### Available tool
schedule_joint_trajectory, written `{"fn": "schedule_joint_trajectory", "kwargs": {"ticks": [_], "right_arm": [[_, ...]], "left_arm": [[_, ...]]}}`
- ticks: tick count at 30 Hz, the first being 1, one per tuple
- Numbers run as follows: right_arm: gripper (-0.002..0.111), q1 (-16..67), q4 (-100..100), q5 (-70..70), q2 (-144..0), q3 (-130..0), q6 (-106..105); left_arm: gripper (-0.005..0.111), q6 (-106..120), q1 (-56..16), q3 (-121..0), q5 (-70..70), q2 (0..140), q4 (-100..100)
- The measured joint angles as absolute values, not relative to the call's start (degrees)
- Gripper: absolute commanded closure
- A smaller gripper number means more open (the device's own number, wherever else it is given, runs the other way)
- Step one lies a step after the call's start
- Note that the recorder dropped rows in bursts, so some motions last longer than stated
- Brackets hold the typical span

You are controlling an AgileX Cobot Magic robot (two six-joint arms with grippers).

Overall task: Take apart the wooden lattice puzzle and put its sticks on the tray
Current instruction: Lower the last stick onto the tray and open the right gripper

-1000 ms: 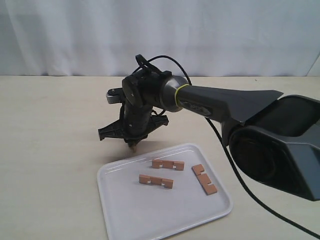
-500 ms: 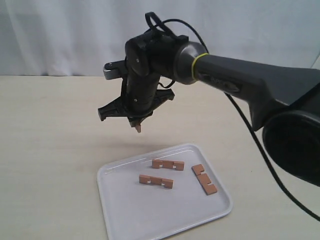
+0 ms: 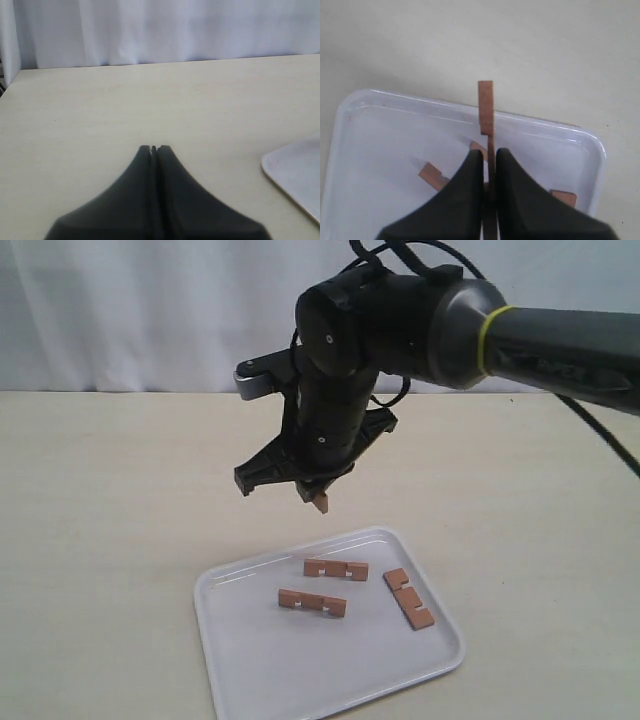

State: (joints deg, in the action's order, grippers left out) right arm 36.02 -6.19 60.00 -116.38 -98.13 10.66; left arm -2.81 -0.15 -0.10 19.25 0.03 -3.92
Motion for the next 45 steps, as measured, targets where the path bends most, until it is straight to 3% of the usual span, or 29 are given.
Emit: {"fn": "schedule_joint_trajectory", "kwargs": {"ticks": [8,27,37,45], "right_arm": [[0.104,36.02,-8.99,53.39,-109.05,-87.21,10.38],[0.104,36.02,-9.47,51.35,-101.8,-75.15,10.27],[0.104,36.02,-10.7,52.39,-101.28,-68.74,10.27],[0.104,36.02,-13.55,45.06,-102.15,-63.44,15.17]], "left_arm": [[0.107,-2.81,-0.15,-0.1,19.25,0.03,-3.92],[0.107,-2.81,-0.15,-0.1,19.25,0.03,-3.92],[0.107,-2.81,-0.15,-0.1,19.25,0.03,-3.92],[0.107,-2.81,-0.15,-0.1,19.25,0.03,-3.92]]}}
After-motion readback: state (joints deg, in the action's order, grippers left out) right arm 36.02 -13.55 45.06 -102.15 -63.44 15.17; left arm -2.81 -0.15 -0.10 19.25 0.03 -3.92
